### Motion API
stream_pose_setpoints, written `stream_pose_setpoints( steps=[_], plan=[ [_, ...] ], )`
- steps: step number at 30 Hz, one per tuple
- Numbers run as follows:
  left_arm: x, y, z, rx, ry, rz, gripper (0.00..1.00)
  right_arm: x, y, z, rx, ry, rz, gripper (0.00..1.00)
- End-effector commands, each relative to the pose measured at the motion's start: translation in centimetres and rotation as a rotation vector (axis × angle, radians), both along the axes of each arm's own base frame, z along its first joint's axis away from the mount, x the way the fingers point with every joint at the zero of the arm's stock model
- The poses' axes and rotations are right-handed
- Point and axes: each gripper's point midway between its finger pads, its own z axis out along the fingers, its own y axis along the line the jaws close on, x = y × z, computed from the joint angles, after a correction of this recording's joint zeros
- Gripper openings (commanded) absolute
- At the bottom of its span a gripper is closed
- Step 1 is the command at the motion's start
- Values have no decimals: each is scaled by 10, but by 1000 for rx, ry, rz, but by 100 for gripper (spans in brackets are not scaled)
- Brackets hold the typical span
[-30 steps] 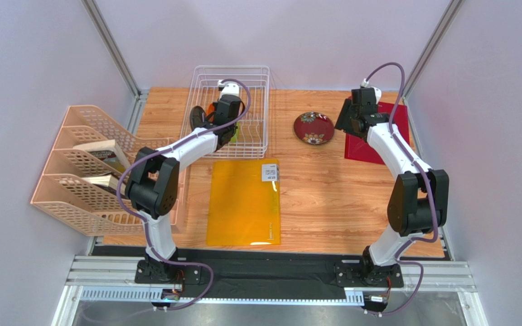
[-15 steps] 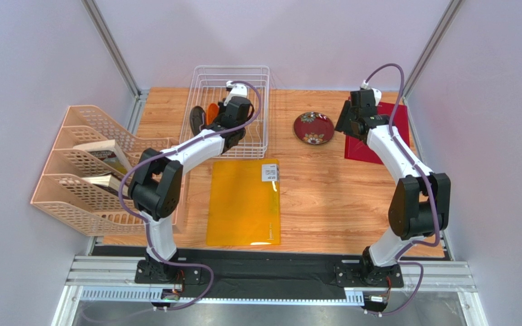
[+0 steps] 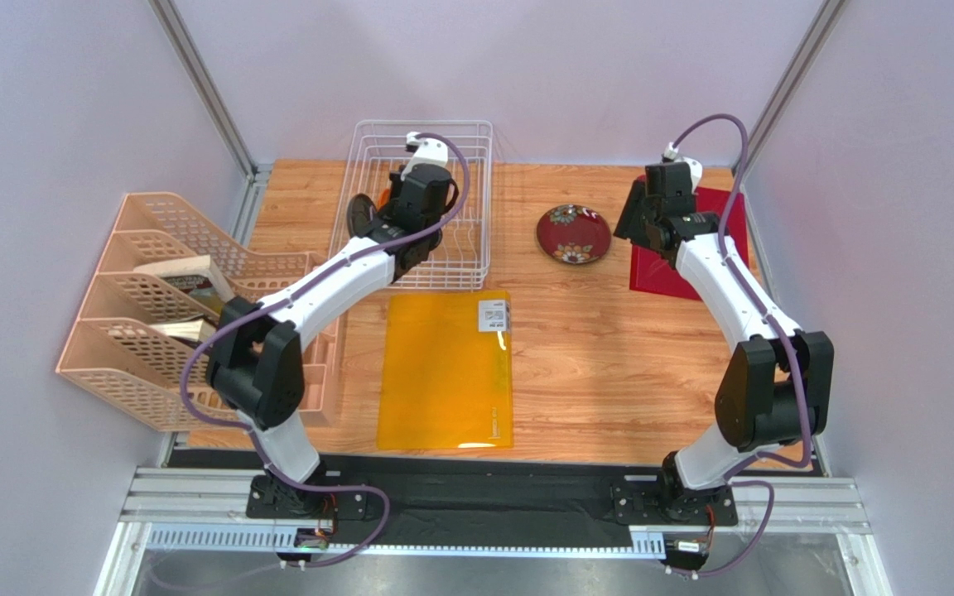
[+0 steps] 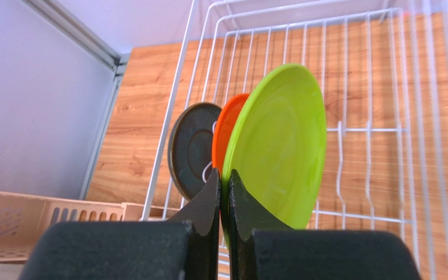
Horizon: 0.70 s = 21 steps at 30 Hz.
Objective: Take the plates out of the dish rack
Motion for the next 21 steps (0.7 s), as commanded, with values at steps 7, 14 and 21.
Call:
stream_pose_setpoints(
  steps=[7,14,21],
  plan=[
    [-43,-67,66,-423,-6,-347,0,13,100,51,409,-177,391,60],
    [-62,-127,59,-688,68,-575,0,15,152,64,695,-238,605,61],
    [-54,-148,52,-759,85,-616,0,8,162,47,766,-203,646,61]
  ],
)
